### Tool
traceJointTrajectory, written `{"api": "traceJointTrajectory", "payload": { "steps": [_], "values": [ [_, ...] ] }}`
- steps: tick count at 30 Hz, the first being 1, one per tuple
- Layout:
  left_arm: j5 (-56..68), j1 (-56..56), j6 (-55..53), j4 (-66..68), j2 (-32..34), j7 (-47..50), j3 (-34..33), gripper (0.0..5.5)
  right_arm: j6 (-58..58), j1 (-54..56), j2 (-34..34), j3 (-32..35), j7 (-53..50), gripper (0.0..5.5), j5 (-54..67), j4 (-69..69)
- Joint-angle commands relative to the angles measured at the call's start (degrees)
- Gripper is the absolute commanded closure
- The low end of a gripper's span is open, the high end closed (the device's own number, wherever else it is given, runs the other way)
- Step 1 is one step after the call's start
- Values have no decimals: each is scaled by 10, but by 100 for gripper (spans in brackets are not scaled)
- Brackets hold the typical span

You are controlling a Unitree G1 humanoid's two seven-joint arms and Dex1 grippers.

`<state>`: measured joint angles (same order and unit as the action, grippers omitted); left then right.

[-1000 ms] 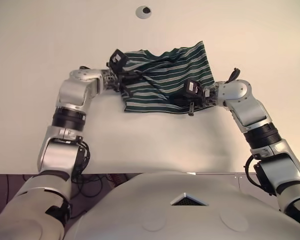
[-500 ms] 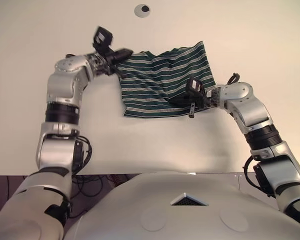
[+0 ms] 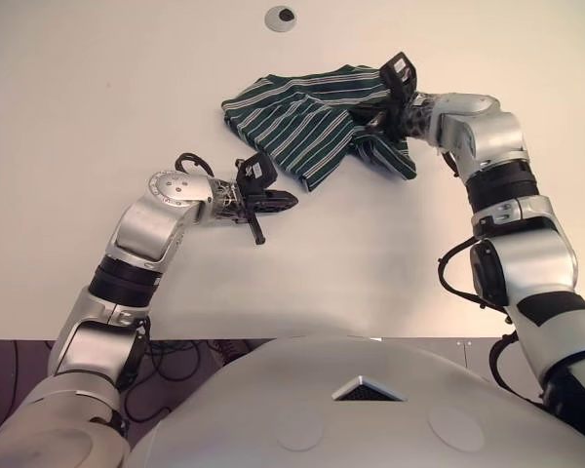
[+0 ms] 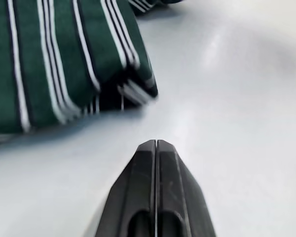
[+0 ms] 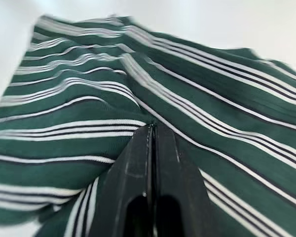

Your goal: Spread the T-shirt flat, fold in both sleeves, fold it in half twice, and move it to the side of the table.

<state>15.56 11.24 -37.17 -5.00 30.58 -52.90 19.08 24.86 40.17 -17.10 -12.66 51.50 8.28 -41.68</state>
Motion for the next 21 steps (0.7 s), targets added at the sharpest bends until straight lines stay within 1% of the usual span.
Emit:
{"api": "traceJointTrajectory", "payload": {
  "steps": [1,2,4,8,9,10,14,15,16,18,21],
  "values": [
    [79,34,-35,-10,-45,30,-98,550,-30,-19,-43,-32,40,548,-42,25],
    [99,47,-47,-9,-62,42,-118,550,-33,-24,-46,-36,45,548,-47,30],
    [108,67,-56,3,-84,67,-130,550,-31,-32,-47,-40,52,548,-51,48],
    [85,90,-58,45,-107,108,-121,550,-19,-51,-44,-50,75,483,-49,100],
    [75,93,-60,51,-104,109,-106,550,-15,-57,-44,-49,79,471,-45,115],
    [59,92,-60,55,-95,105,-85,550,-10,-61,-44,-46,82,455,-41,127],
    [-51,52,-15,57,-10,43,70,550,23,-56,-54,-12,94,455,-11,161],
    [-74,46,-2,61,7,35,92,550,28,-52,-59,-6,98,455,-6,165],
    [-91,42,10,69,21,33,101,550,30,-47,-64,1,101,455,-3,164],
    [-104,36,26,75,43,27,99,550,29,-37,-69,13,101,455,-2,149],
    [-114,26,56,70,81,12,86,550,-44,-19,-59,4,46,455,-50,78]
  ]
}}
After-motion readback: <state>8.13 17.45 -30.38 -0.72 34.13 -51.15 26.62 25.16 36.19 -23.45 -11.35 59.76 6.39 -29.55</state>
